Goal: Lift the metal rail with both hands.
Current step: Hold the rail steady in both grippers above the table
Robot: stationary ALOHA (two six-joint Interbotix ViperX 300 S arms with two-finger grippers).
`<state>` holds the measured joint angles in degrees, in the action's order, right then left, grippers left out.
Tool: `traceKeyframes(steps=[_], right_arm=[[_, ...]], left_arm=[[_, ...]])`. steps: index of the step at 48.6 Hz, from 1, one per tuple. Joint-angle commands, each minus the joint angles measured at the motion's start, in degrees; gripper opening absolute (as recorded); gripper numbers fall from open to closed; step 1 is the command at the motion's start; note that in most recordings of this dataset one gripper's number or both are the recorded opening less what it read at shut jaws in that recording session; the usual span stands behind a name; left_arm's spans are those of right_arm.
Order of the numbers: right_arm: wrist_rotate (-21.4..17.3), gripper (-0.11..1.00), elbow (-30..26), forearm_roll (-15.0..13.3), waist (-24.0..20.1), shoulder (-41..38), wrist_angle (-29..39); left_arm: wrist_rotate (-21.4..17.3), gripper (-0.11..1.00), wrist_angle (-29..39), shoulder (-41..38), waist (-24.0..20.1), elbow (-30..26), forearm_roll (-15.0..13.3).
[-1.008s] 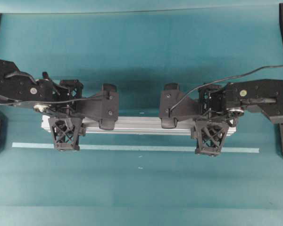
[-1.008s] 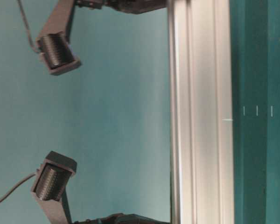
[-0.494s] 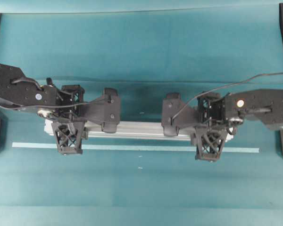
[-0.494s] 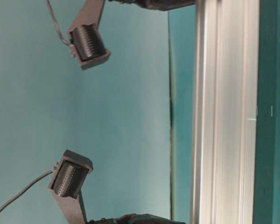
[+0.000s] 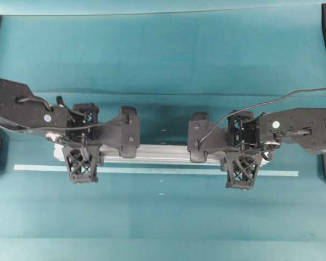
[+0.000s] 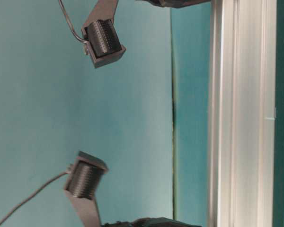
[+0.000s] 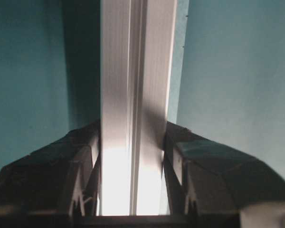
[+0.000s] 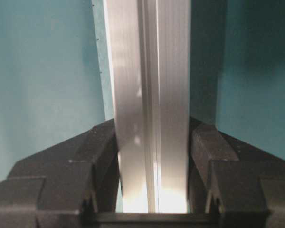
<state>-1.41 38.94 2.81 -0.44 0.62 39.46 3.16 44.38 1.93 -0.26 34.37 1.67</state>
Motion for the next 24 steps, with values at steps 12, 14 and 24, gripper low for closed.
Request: traceKeyframes(steps=[12,14,24], right_arm=[[0.1,0.4,-0.1,0.1,-0.3,-1.0,-1.2],[0.1,0.4,0.0,0.1,-0.2,-1.0,-1.4],[0.0,0.4,0.5,0.2,-0.2,-1.2,-2.4]], left_arm=[[0.7,0.31,-2.1,0.1,0.4,0.0,0.0],[0.8,0.31,-2.7,-0.1,0.4,0.0,0.0],[0.8,0.31,-3.6,-1.4,0.8,-0.1,0.0]])
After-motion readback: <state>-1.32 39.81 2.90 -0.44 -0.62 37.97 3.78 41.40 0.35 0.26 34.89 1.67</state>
